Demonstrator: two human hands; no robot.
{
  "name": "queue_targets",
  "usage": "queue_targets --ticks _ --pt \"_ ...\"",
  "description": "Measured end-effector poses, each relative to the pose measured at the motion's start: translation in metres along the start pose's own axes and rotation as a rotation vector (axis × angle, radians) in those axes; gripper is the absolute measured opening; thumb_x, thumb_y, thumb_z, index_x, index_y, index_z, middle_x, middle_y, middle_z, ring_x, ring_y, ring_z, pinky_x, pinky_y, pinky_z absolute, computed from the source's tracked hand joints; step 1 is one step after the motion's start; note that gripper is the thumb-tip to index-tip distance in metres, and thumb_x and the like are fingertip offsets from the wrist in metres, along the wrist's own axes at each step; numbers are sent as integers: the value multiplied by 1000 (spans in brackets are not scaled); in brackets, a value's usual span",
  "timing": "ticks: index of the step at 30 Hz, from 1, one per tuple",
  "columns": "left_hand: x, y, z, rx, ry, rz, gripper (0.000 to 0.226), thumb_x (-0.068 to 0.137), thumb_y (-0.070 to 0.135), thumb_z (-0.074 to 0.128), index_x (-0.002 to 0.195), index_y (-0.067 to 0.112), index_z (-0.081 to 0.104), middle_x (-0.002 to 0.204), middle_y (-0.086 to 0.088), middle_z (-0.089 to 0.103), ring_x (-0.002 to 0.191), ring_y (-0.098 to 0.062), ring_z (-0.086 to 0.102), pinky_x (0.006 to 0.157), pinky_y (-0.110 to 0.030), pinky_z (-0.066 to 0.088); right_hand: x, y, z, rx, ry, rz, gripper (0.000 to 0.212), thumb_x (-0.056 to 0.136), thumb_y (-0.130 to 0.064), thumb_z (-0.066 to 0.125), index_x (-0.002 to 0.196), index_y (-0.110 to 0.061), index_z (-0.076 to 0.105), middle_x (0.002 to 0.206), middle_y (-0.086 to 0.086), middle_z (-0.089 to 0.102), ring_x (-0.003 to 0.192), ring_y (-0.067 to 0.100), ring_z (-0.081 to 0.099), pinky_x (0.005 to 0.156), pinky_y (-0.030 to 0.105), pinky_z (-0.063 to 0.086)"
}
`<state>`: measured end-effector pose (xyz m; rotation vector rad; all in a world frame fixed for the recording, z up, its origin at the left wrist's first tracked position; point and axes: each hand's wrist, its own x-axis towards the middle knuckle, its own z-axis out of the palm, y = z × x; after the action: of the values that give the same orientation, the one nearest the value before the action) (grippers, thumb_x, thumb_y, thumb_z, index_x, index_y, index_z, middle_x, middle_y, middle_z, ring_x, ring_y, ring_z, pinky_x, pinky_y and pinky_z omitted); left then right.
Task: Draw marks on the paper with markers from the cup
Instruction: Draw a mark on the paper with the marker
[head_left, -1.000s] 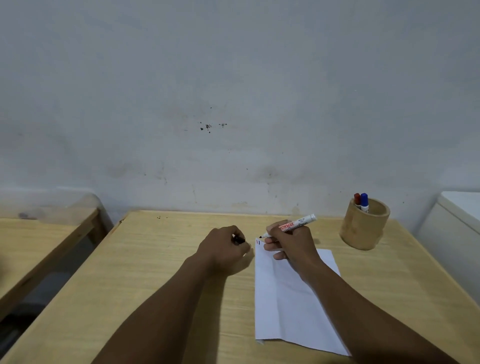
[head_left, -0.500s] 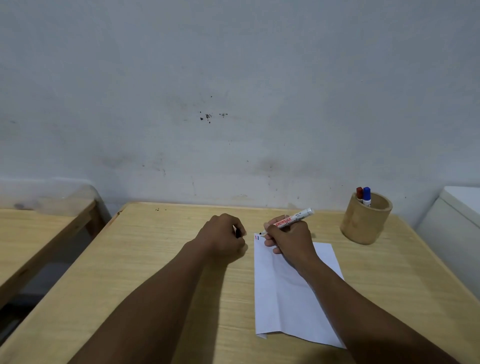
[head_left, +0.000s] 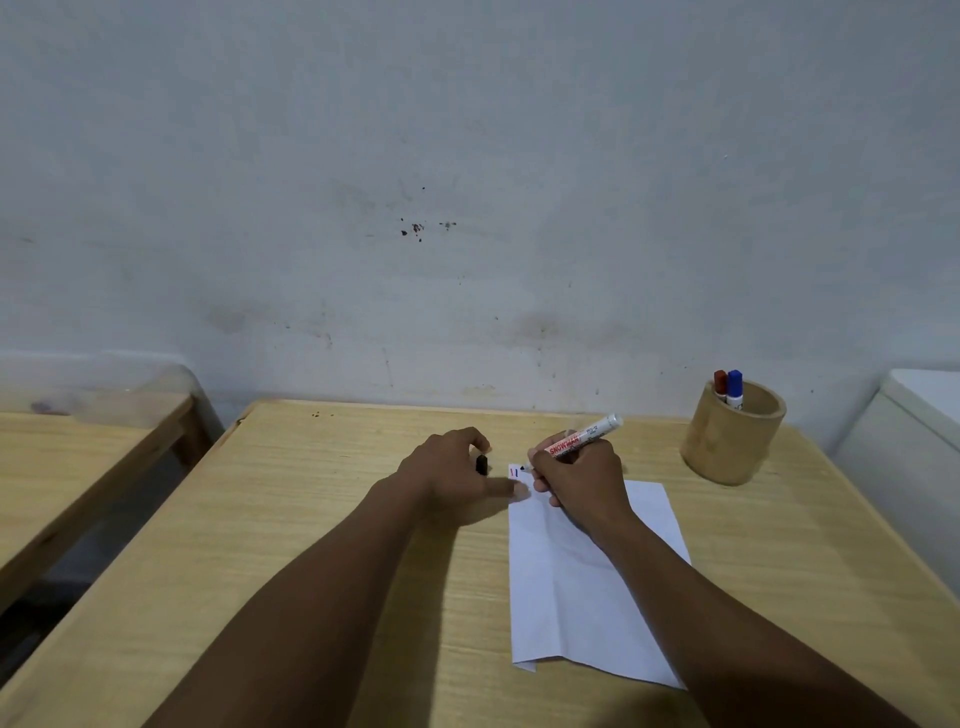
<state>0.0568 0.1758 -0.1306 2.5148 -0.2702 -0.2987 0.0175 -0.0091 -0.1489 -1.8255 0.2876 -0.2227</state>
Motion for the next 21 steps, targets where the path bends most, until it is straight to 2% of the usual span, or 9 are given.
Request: queue_targets --ticks 5,11,16,18,21 --pt "-5 3 6 46 17 -4 91 54 71 81 131 32 53 102 16 64 97 -13 65 88 -35 55 0 3 1 -57 16 -29 8 85 -21 76 82 -14 75 65 3 76 63 22 75 56 33 58" --pt "-7 5 5 44 13 -10 91 58 67 85 134 29 52 103 12 64 100 -15 63 89 -36 55 -1 5 2 -102 11 -38 12 84 -26 78 84 -14 76 68 2 76 49 5 65 55 27 51" --pt "-5 3 6 22 20 -17 91 55 68 86 131 28 53 103 12 65 96 -14 64 88 -35 56 0 4 2 -102 -20 9 15 73 -25 76 79 -11 75 69 7 76 61 20 70 58 33 54" --pt "-5 2 7 17 25 -17 90 55 67 87 129 28 54 103 12 66 96 -14 64 88 -35 56 1 4 1 -85 -40 22 19 67 -26 71 77 -10 75 69 10 75 59 22 68 55 32 52" --pt "-4 2 5 -26 18 -24 85 57 64 88 126 29 54 102 12 66 99 -14 64 86 -31 53 1 0 -1 3 -32 29 10 77 -16 73 80 -6 75 66 11 75 58 21 69 53 30 54"
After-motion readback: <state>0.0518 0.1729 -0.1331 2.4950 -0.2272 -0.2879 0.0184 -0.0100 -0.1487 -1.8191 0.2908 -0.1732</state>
